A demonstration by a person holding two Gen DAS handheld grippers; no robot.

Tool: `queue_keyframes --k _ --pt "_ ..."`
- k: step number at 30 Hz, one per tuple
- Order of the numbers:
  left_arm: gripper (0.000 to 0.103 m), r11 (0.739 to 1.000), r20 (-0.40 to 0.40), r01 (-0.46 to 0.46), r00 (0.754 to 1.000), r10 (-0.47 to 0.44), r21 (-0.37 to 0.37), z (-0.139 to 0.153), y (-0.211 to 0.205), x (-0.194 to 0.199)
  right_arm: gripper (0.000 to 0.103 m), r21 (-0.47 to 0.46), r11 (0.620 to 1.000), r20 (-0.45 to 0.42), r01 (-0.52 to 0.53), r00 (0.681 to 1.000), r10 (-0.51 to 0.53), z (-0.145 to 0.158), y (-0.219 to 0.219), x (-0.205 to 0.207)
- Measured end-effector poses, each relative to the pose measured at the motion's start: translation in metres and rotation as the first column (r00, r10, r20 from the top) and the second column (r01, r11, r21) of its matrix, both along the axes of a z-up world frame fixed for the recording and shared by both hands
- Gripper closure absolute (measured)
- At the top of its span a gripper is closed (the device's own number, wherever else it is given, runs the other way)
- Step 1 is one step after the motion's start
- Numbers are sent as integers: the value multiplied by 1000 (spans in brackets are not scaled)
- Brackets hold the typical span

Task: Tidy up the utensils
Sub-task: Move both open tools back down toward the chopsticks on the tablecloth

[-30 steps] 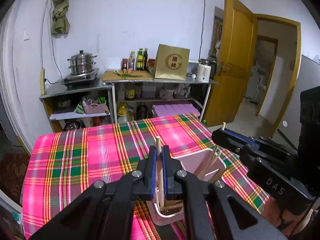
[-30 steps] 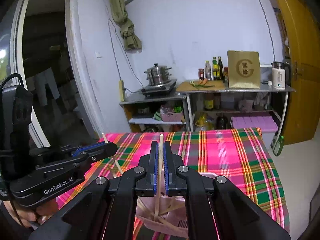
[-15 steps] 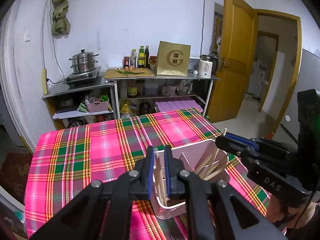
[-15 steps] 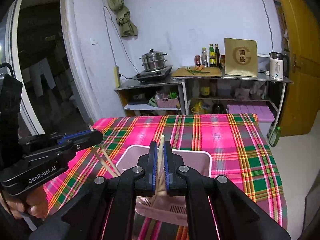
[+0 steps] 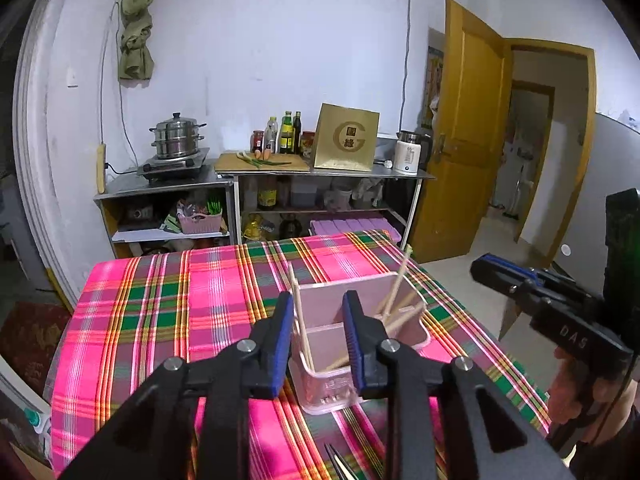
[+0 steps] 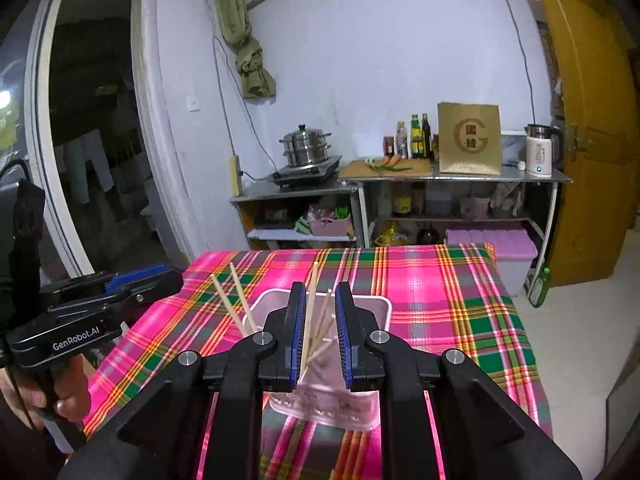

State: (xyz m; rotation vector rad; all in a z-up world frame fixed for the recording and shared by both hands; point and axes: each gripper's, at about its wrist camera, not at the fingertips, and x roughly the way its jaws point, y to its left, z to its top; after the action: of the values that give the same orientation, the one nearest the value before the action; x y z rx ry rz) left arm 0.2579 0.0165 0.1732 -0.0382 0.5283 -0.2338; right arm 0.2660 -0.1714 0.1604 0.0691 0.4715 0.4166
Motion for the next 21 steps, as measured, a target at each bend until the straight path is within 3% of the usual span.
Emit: queue_keyframes --k 10,21 --pt "76 1000 -89 1 996 1 26 -56 -10 -52 88 -24 1000 -26 -17 1000 17 -31 -17 -65" --pt "76 1000 -262 -13 965 15 9 -135 -20 -70 88 -46 998 -151 -42 988 35 -95 -30 -96"
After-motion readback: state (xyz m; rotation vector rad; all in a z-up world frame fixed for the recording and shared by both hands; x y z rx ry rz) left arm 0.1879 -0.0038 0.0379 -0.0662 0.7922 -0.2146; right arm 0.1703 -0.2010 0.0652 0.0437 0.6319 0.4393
